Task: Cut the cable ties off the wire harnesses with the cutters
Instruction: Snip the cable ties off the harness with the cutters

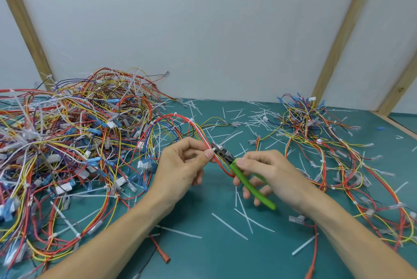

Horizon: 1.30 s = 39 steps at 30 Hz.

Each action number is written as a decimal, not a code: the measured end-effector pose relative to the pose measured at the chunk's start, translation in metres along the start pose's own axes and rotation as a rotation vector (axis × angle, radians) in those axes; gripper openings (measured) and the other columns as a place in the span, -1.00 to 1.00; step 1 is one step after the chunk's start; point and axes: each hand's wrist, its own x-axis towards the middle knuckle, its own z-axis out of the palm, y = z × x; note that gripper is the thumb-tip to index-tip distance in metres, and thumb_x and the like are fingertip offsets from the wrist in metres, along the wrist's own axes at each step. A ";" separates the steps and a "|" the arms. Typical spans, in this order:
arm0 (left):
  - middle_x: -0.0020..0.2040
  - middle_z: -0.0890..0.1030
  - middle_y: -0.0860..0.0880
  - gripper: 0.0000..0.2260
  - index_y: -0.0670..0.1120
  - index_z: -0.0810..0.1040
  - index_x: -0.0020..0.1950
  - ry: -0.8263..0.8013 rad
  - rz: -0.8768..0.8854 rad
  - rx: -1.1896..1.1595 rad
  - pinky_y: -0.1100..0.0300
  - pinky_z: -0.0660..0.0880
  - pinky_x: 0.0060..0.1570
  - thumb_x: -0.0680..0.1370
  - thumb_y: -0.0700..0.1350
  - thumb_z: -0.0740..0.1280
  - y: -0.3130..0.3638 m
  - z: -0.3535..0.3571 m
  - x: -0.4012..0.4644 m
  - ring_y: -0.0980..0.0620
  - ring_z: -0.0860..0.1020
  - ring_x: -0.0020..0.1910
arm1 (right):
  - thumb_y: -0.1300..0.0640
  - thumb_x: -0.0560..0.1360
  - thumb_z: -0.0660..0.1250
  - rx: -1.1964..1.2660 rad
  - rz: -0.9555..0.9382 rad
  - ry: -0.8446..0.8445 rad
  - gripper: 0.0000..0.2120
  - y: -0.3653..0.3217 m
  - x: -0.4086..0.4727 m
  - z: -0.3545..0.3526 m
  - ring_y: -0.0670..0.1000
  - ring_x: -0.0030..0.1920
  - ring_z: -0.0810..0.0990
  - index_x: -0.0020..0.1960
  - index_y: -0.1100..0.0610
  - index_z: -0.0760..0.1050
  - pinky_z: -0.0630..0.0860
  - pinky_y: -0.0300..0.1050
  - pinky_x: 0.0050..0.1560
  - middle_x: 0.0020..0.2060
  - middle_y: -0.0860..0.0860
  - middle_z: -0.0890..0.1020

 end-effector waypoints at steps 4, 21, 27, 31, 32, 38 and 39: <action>-0.26 0.70 -0.11 -0.78 -0.19 0.54 -0.11 -0.001 0.002 -0.003 0.30 0.34 -0.55 0.42 -0.07 0.46 -0.001 0.000 -0.001 0.04 0.39 -0.60 | -0.09 0.46 0.34 -0.047 -0.041 0.028 -0.64 0.003 0.000 0.003 0.12 -0.37 0.60 -0.17 0.24 0.55 0.50 -0.06 -0.43 -0.24 0.11 0.70; -0.25 0.70 -0.14 -0.75 -0.23 0.54 -0.11 -0.002 0.020 0.025 0.30 0.35 -0.54 0.43 -0.06 0.46 0.000 0.001 -0.001 0.03 0.40 -0.59 | -0.08 0.49 0.29 -0.231 -0.129 0.136 -0.71 0.007 -0.001 0.009 0.12 -0.43 0.58 -0.25 0.13 0.50 0.54 -0.03 -0.47 -0.32 0.10 0.69; -0.25 0.70 -0.15 -0.79 -0.25 0.54 -0.10 0.002 0.016 0.024 0.29 0.35 -0.54 0.47 -0.12 0.46 0.000 0.000 -0.002 0.03 0.39 -0.59 | -0.04 0.52 0.31 -0.242 -0.131 0.147 -0.74 0.007 -0.002 0.009 0.10 -0.44 0.56 -0.25 0.11 0.51 0.50 -0.06 -0.48 -0.33 0.08 0.68; -0.24 0.70 -0.17 -0.77 -0.28 0.54 -0.09 0.005 0.020 0.024 0.28 0.36 -0.54 0.46 -0.12 0.46 0.000 0.001 -0.002 0.03 0.39 -0.59 | -0.03 0.53 0.31 -0.241 -0.129 0.147 -0.74 0.007 -0.003 0.009 0.10 -0.44 0.55 -0.25 0.10 0.50 0.49 -0.06 -0.47 -0.34 0.09 0.68; -0.24 0.70 -0.17 -0.78 -0.28 0.54 -0.09 0.006 0.021 0.027 0.28 0.36 -0.54 0.47 -0.14 0.46 0.000 0.001 -0.002 0.03 0.39 -0.59 | -0.03 0.53 0.31 -0.242 -0.128 0.147 -0.74 0.007 -0.003 0.009 0.10 -0.44 0.55 -0.25 0.10 0.50 0.50 -0.06 -0.47 -0.34 0.08 0.68; -0.25 0.70 -0.16 -0.84 -0.29 0.53 -0.09 0.010 0.021 0.038 0.29 0.36 -0.54 0.52 -0.21 0.44 -0.001 0.000 -0.002 0.03 0.39 -0.59 | -0.03 0.53 0.30 -0.245 -0.127 0.147 -0.74 0.006 -0.003 0.009 0.11 -0.45 0.55 -0.25 0.11 0.50 0.50 -0.05 -0.48 -0.34 0.09 0.68; -0.25 0.70 -0.16 -0.84 -0.29 0.53 -0.09 0.009 0.021 0.036 0.29 0.36 -0.54 0.52 -0.21 0.44 -0.001 0.001 -0.002 0.04 0.39 -0.59 | -0.03 0.53 0.30 -0.248 -0.127 0.147 -0.74 0.006 -0.003 0.009 0.11 -0.45 0.55 -0.25 0.11 0.50 0.51 -0.04 -0.48 -0.34 0.09 0.68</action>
